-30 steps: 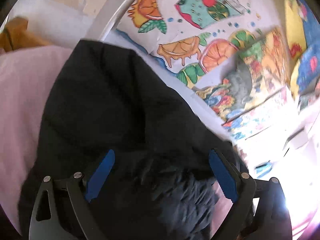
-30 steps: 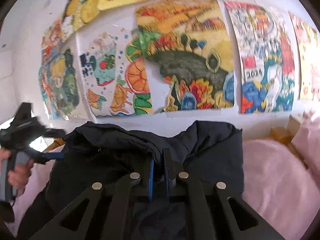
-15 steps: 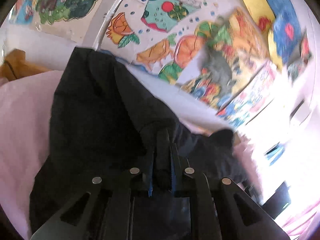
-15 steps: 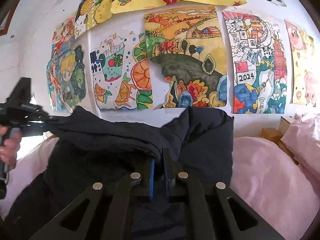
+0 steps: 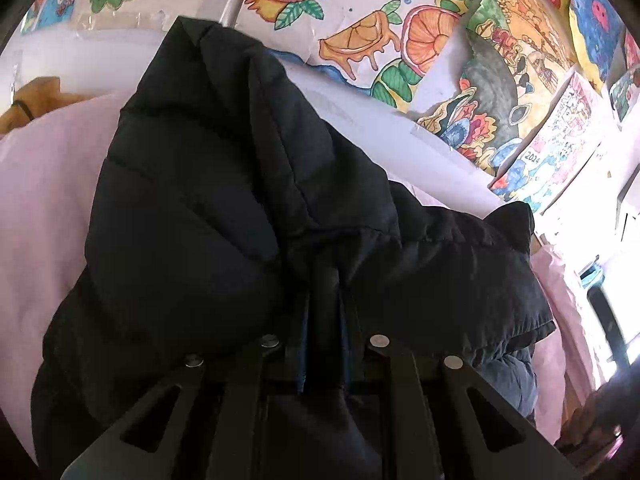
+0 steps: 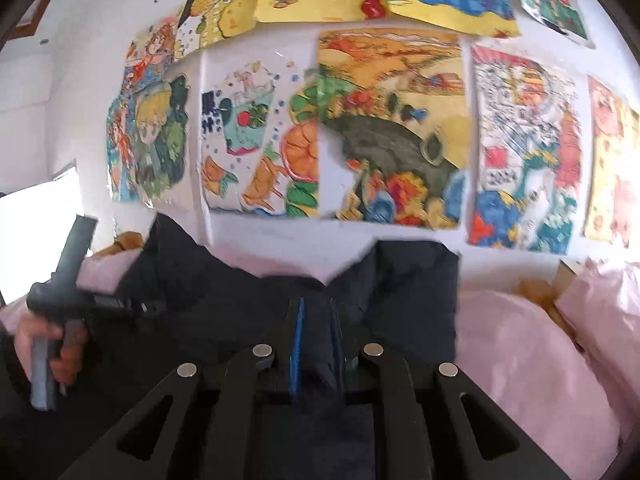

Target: Fold large clothes

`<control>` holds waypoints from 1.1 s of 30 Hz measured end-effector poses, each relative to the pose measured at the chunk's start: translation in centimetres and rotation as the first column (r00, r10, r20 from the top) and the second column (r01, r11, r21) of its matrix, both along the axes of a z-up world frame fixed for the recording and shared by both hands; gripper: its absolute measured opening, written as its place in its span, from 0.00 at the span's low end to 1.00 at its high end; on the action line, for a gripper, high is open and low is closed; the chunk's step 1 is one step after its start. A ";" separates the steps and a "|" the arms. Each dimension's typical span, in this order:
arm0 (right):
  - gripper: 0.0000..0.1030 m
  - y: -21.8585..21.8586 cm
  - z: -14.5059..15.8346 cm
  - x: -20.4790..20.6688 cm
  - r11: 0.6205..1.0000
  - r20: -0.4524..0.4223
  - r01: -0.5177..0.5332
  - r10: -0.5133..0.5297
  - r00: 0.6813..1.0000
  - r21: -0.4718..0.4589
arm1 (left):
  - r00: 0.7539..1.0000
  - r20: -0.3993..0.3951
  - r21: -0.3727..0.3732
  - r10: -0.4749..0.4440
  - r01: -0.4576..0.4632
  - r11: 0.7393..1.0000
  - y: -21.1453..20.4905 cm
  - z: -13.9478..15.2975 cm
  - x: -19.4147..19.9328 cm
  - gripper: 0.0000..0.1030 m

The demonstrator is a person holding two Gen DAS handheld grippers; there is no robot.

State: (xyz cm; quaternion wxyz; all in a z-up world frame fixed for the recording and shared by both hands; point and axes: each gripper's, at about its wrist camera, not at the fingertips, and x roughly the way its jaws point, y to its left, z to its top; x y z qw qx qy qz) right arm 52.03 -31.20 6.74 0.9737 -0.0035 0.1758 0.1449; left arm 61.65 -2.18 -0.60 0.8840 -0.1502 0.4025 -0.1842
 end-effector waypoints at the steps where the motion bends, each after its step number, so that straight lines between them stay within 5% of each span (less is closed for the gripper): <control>1: 0.13 0.6 0.0 0.9 1.000 -0.009 -0.009 0.009 1.000 0.000 | 1.000 -0.002 0.007 -0.001 0.001 1.000 0.2 0.2 0.1 0.10; 6: 0.13 3.7 -5.3 7.1 0.997 -0.251 -0.005 -0.015 0.968 -0.076 | 1.000 0.020 0.068 0.019 -0.020 0.998 0.5 2.5 -0.9 0.17; 10: 0.13 2.7 -7.9 7.7 0.999 -0.256 0.038 -0.039 0.966 -0.009 | 0.985 0.171 0.203 0.015 -0.050 0.978 -0.2 5.5 -3.4 0.43; 14: 0.13 2.1 -8.1 7.5 0.999 -0.254 0.044 -0.039 0.966 0.016 | 0.970 0.242 0.201 -0.040 -0.009 0.980 -2.2 6.6 -2.8 0.45; 18: 0.13 2.2 -7.6 7.7 0.999 -0.243 0.051 -0.054 0.968 -0.018 | 0.988 0.151 0.347 -0.034 -0.021 0.937 -5.4 3.7 1.1 0.45; 26: 0.13 2.3 -11.3 12.1 0.999 -0.286 0.029 -0.034 0.958 -0.020 | 0.985 0.173 0.319 0.010 -0.066 0.945 -4.6 -1.8 4.2 0.50; 33: 0.13 3.0 -13.9 13.7 0.998 -0.289 0.038 -0.049 0.956 -0.045 | 0.981 0.192 0.376 0.016 -0.089 0.922 -5.2 -4.0 5.7 0.50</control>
